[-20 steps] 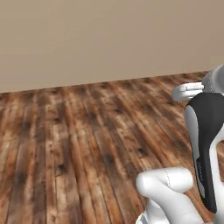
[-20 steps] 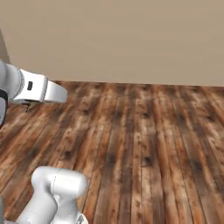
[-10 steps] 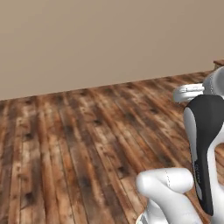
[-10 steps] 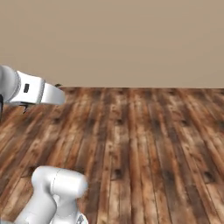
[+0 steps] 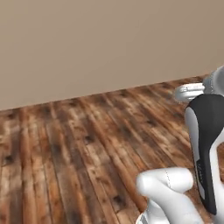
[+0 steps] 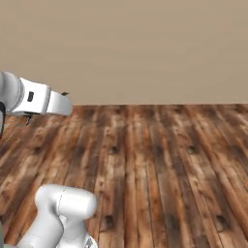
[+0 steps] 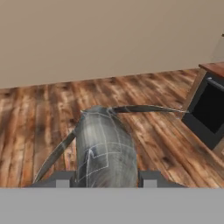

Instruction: Gather the avocado and tomato from the fridge and place them on a tray on the dining counter. Then gather the fish and chicken drumstick from the fridge and place them on the other tray.

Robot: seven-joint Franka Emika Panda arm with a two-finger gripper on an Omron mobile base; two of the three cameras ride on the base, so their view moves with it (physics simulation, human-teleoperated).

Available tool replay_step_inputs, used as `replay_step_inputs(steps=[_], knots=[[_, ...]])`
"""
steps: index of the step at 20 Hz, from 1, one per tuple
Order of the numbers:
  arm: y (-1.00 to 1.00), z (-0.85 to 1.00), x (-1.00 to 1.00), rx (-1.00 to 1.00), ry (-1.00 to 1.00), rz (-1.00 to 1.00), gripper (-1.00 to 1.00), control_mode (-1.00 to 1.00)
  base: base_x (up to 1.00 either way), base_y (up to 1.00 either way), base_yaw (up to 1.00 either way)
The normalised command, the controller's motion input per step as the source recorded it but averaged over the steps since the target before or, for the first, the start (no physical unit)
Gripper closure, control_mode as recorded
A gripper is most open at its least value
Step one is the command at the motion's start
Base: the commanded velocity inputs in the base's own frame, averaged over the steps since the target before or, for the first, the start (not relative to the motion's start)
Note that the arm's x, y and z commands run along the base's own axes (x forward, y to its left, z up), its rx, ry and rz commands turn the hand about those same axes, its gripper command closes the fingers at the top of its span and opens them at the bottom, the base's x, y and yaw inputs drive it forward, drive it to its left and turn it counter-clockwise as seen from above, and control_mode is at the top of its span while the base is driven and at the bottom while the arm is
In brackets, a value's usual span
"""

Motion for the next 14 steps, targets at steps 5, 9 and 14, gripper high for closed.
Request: replay_step_inputs(steps=[5, 9, 14], knots=[[0.0, 0.0, 0.0, 0.0, 0.0, 0.0, 1.0, 1.0, 0.15, -0.06, -0.92], [0.0, 0.0, 0.0, 0.0, 0.0, 0.0, 1.0, 1.0, 0.17, 0.16, -0.96], [0.0, 0.0, 0.0, 0.0, 0.0, 0.0, 1.0, 1.0, 1.0, 0.86, -0.43]])
